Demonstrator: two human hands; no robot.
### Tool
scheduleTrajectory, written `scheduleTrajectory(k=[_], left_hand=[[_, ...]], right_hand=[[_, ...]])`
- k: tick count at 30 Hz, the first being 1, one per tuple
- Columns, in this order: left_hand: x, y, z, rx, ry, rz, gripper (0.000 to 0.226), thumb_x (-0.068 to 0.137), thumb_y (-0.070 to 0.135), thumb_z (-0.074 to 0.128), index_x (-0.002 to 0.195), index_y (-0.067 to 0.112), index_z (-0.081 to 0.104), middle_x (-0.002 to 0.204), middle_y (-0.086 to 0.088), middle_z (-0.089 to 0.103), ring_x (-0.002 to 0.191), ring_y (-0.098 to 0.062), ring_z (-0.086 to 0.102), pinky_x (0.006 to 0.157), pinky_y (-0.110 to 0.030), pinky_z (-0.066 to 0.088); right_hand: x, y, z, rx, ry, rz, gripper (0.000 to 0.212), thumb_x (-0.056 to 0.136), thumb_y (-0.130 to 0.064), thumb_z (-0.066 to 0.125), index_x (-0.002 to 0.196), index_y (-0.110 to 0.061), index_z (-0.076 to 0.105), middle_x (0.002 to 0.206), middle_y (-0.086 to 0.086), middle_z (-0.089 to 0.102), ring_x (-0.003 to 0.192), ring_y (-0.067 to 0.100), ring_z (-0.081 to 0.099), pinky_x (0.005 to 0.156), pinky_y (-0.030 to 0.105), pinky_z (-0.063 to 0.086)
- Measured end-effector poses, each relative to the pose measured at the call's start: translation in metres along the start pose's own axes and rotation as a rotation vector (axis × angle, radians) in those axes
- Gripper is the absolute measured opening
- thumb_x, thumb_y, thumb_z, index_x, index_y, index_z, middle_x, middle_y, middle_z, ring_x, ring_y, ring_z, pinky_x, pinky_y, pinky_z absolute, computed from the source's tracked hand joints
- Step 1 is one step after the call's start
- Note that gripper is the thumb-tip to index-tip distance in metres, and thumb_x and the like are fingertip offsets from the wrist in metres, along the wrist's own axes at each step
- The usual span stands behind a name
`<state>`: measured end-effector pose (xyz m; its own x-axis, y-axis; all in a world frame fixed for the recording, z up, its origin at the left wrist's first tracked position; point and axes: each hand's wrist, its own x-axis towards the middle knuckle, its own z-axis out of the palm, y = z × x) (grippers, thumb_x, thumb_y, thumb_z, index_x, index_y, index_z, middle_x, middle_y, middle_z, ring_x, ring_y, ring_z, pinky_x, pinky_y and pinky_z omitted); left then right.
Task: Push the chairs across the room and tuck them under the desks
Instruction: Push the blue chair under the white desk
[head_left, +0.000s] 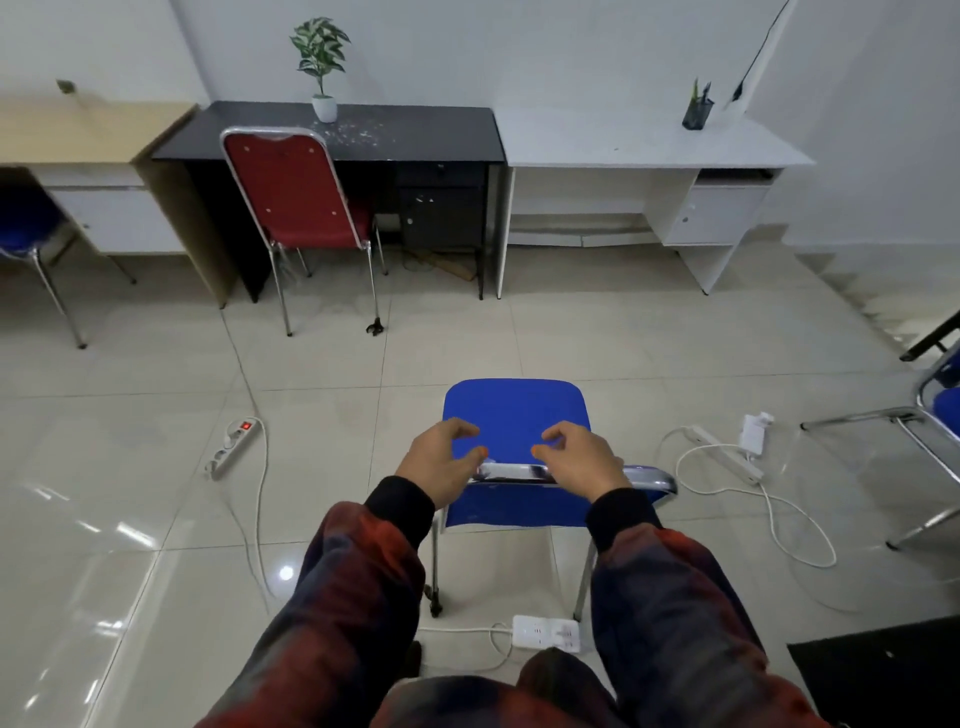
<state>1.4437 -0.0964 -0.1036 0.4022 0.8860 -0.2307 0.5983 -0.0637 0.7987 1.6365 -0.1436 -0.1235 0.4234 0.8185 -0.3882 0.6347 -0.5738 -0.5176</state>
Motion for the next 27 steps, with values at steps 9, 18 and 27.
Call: scheduleTrajectory(k=[9,18,27], left_hand=[[-0.001,0.007,0.084,0.675,-0.053,-0.018,0.07,0.081,0.07,0.05,0.139,0.034,0.039,0.142,0.009,0.04,0.134,-0.021,0.031,0.111,-0.05,0.021],[0.015,0.012,0.079,0.62,-0.045,-0.122,0.078,0.076,0.086,0.031,0.124,0.031,0.058,0.119,0.005,0.059,0.113,-0.023,0.048,0.093,-0.045,0.034],[0.035,0.012,0.077,0.51,-0.044,-0.239,0.067,0.083,0.075,0.036,0.105,0.02,0.068,0.101,0.002,0.067,0.091,-0.02,0.06,0.077,-0.032,0.049]], right_hand=[[-0.004,0.048,-0.021,-0.208,-0.054,-0.13,0.057,0.092,-0.072,0.041,0.123,-0.029,0.063,0.126,-0.009,0.064,0.118,0.017,0.055,0.105,0.04,0.03],[-0.002,0.06,-0.032,-0.278,-0.029,-0.155,0.078,0.072,-0.094,0.037,0.106,-0.033,0.071,0.108,-0.012,0.068,0.104,0.017,0.06,0.097,0.037,0.045],[0.017,0.084,-0.038,-0.272,0.027,-0.259,0.076,0.071,-0.094,0.037,0.093,-0.032,0.077,0.091,-0.016,0.071,0.082,0.009,0.06,0.067,0.026,0.042]])
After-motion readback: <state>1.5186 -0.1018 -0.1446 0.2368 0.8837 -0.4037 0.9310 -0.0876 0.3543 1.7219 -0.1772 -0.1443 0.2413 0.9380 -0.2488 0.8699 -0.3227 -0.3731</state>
